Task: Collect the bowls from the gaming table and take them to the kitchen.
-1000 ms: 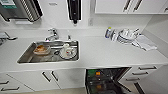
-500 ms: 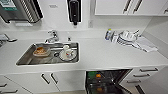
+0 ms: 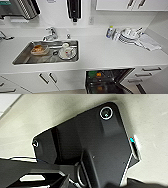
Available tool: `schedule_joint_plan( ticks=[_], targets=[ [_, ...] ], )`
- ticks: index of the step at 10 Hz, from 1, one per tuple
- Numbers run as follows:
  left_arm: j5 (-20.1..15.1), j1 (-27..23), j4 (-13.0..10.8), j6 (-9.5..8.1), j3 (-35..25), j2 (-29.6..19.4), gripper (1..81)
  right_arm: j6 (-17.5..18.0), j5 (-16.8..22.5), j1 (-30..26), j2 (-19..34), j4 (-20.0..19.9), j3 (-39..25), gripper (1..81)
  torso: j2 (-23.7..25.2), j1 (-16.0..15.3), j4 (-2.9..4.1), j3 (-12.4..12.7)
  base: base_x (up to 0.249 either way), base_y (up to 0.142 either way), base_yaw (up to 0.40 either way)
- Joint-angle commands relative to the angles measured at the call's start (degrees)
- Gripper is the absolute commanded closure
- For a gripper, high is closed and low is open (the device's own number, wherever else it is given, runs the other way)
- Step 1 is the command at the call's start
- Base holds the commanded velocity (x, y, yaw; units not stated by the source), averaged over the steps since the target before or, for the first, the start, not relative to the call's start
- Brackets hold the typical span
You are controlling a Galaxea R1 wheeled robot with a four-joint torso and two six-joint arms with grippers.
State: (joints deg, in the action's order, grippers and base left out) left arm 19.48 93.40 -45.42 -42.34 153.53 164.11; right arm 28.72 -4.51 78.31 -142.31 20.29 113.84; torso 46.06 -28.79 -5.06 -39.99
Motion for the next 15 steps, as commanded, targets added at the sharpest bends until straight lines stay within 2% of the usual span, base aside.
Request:
schedule_joint_plan(
  ticks=[1,3,4,6,8,10,14,15],
  targets=[
    [-3.0,1.7,-0.3,-0.29,0.3,-0.4,1.0,3.9,-0.1,-6.4,-0.4,-1.6,1.1,1.0,5.5,-3.5,0.00,0.0,0.000,0.000,0.000],
    [-3.1,1.7,-0.5,-0.29,0.4,-0.2,1.0,10.7,-1.2,-10.9,0.3,-2.4,0.2,1.0,9.8,-6.2,0.00,0.0,0.000,0.000,0.000],
    [-3.1,1.7,-0.5,-0.29,0.4,-0.2,1.0,14.4,-1.6,-12.6,1.0,-2.4,-0.6,1.0,6.1,-3.9,0.00,0.0,0.000,0.000,0.000],
    [-3.4,1.7,-0.6,-0.29,0.4,0.2,1.0,21.4,-5.0,-14.3,3.1,-2.4,-1.6,1.0,7.9,-5.1,0.00,0.0,0.000,0.000,0.000],
    [-5.4,1.7,-0.7,-0.29,0.4,0.8,1.0,25.6,-8.7,-15.1,4.2,-2.4,-1.9,1.0,8.3,-5.4,0.00,0.0,0.000,0.000,0.000],
    [-6.0,1.7,-0.7,-0.29,0.4,1.2,1.0,28.4,-11.8,-16.5,5.3,-2.3,-3.3,1.0,8.3,-5.4,0.00,0.0,0.000,0.000,0.000],
    [-7.5,1.7,-0.7,-0.29,0.4,1.3,1.0,30.0,-13.1,-20.4,3.8,-2.3,-3.8,1.0,8.3,-5.4,0.00,0.0,0.000,0.000,0.000],
    [-7.5,1.7,-0.8,-0.29,0.4,1.4,1.0,30.5,-14.5,-21.1,3.9,-2.3,-4.3,1.0,8.3,-5.4,0.00,0.0,0.000,0.000,0.000]
  ],
)
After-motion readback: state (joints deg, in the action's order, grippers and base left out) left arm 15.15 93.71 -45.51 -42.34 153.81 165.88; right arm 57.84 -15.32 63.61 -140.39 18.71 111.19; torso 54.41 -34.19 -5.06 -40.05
